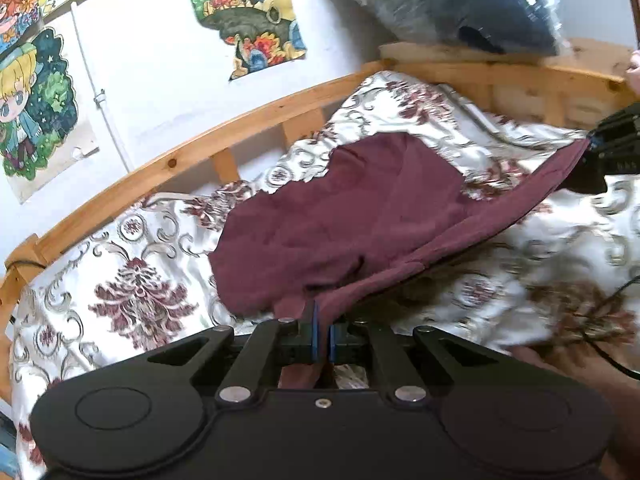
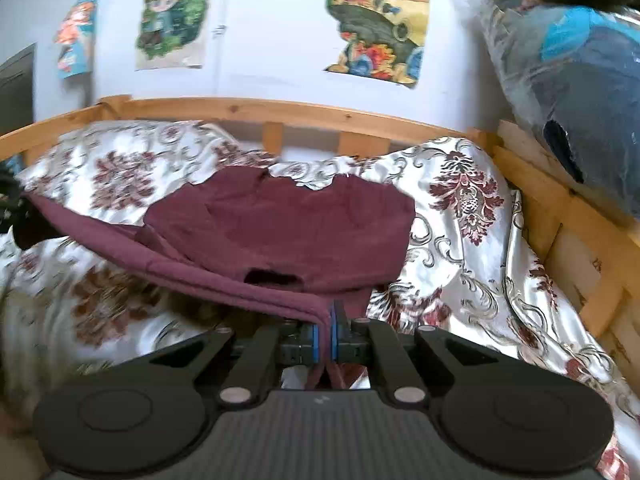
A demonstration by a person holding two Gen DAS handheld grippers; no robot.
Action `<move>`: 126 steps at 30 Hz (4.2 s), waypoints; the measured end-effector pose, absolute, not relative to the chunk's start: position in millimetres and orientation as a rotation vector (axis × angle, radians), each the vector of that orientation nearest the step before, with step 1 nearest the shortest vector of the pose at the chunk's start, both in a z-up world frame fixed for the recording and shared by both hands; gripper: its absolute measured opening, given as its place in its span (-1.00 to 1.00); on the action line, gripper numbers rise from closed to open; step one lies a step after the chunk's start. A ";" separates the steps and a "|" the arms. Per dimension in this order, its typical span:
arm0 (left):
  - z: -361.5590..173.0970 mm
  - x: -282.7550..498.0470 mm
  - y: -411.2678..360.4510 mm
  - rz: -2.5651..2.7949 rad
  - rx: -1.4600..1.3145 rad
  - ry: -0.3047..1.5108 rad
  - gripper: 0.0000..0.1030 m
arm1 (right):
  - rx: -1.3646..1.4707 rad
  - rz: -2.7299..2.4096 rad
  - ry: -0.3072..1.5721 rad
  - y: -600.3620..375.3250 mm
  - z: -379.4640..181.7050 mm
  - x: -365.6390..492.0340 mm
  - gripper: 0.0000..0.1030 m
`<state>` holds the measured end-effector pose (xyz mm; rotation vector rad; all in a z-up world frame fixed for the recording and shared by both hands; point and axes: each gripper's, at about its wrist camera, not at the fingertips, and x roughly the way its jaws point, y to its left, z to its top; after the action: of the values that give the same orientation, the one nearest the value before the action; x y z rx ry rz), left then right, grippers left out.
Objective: Fold small clothes
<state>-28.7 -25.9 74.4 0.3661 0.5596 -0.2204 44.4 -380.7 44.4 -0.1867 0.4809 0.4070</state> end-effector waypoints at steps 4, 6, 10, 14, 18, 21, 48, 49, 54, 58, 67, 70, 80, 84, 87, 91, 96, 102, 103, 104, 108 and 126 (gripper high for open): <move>87.3 -60.7 -27.0 -0.271 0.313 0.596 -0.91 | -0.180 0.450 0.522 -395.8 60.9 10.6 -0.87; 90.0 -69.3 -27.7 -0.283 0.297 0.605 -0.90 | -0.206 0.456 0.519 -398.2 66.4 -2.3 -0.86; 94.3 -51.0 -24.3 -0.247 0.233 0.615 -0.90 | -0.231 0.439 0.493 -390.1 67.5 1.5 -0.86; 102.6 -11.1 -21.2 -0.226 0.256 0.574 -0.90 | -0.234 0.407 0.460 -378.6 69.2 42.2 -0.86; 105.0 44.1 -18.7 -0.228 0.336 0.554 -0.90 | -0.279 0.376 0.430 -365.6 70.0 94.4 -0.86; 102.5 93.6 -9.8 -0.233 0.329 0.599 -0.89 | -0.312 0.370 0.445 -351.7 65.5 143.4 -0.86; 18.7 296.4 37.5 -0.096 0.204 0.882 -0.47 | -0.352 0.374 0.603 -288.0 -35.1 346.3 -0.82; 20.7 295.7 41.7 -0.104 0.178 0.884 -0.40 | -0.344 0.375 0.606 -288.0 -35.3 347.7 -0.81; 32.4 291.0 57.1 -0.064 0.101 0.850 0.26 | -0.311 0.375 0.614 -286.8 -32.5 353.4 -0.81; 44.1 286.9 73.2 -0.061 0.023 0.813 0.44 | -0.283 0.366 0.618 -288.5 -30.6 356.8 -0.81; 56.3 281.4 102.0 -0.007 -0.119 0.786 0.83 | -0.217 0.349 0.661 -295.1 -30.9 363.9 -0.64; 57.4 274.0 106.5 0.031 -0.149 0.782 0.87 | -0.193 0.349 0.660 -299.7 -29.1 365.5 -0.46; 33.4 208.1 94.5 0.039 -0.124 0.815 0.97 | -0.132 0.349 0.667 -326.6 -8.0 374.1 0.68; 22.1 176.3 91.9 0.036 -0.172 0.825 0.98 | -0.123 0.408 0.702 -335.3 6.9 379.8 0.83; 11.6 156.1 88.1 0.064 -0.200 0.810 0.98 | -0.154 0.454 0.702 -331.2 15.5 373.5 0.96; -8.9 135.2 82.1 0.083 -0.219 0.774 0.98 | -0.171 0.457 0.718 -322.8 21.4 365.5 1.00; -26.7 128.7 74.4 0.065 -0.230 0.777 0.98 | -0.234 0.457 0.732 -314.0 19.0 346.9 1.00; -41.1 137.0 69.8 0.062 -0.192 0.830 0.98 | -0.269 0.327 0.702 -311.3 -8.6 325.3 1.00; -43.7 138.9 70.2 0.071 -0.193 0.849 0.98 | -0.252 0.289 0.698 -313.7 -15.7 321.2 1.00; -45.6 139.0 71.9 0.067 -0.202 0.856 0.98 | -0.226 0.245 0.702 -316.8 -23.1 315.6 1.00; -49.0 137.3 76.3 0.071 -0.223 0.871 0.98 | -0.143 0.155 0.658 -336.4 -39.9 274.6 1.00; -60.6 137.2 70.9 0.098 -0.177 0.925 0.99 | -0.197 0.085 0.550 -353.0 -87.6 181.4 1.00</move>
<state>137.2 70.9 -60.6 -0.1772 0.9252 0.0979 181.4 -353.0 -87.6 -0.1972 0.5498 0.0850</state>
